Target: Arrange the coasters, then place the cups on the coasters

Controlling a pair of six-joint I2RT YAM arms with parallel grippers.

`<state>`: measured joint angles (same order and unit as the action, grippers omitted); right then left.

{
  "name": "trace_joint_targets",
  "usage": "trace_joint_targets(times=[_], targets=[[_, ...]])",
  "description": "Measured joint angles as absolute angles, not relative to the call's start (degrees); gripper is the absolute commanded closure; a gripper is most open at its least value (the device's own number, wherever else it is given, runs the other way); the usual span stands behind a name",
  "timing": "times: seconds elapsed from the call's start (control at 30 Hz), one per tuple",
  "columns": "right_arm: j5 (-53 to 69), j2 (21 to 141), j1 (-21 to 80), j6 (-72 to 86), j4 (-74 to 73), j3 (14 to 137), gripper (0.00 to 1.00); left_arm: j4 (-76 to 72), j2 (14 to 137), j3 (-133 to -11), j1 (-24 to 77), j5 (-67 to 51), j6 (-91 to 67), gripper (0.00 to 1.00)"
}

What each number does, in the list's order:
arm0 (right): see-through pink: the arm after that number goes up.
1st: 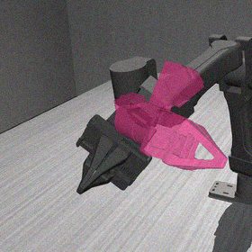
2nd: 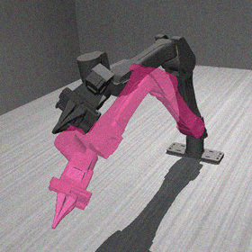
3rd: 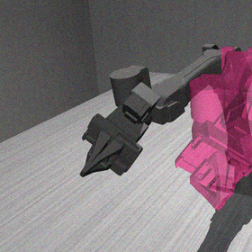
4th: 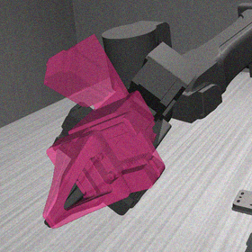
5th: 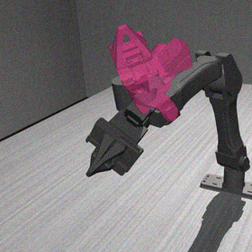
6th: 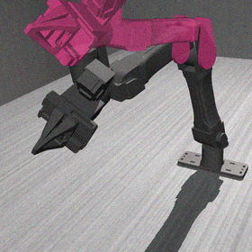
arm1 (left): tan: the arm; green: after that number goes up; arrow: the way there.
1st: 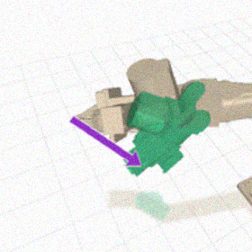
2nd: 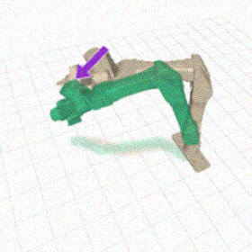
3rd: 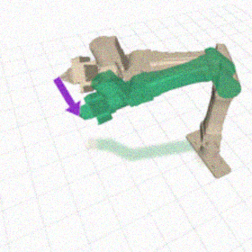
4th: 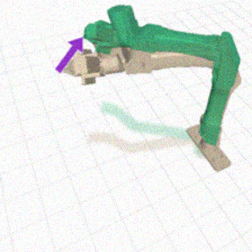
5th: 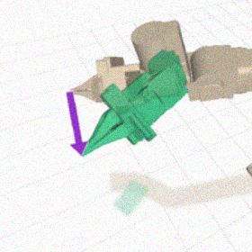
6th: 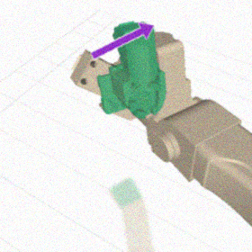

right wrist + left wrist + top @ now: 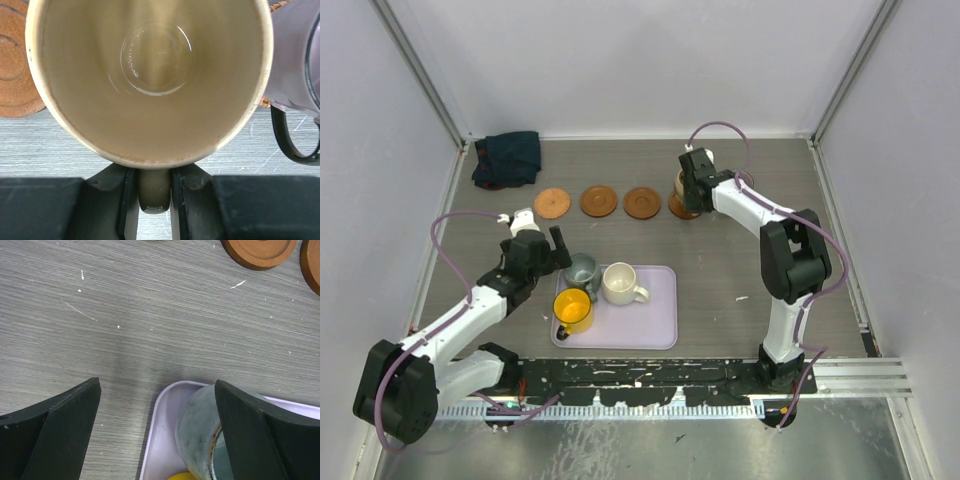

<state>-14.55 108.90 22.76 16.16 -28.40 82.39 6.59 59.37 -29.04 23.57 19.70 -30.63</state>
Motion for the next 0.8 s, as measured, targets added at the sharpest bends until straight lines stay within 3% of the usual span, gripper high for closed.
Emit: trace_joint_targets(times=[0.8], targets=[[-13.37,111.70,22.81,15.33,-26.41,82.41,0.99,7.18,59.61,-29.15,23.57,19.73,-30.65,0.02]])
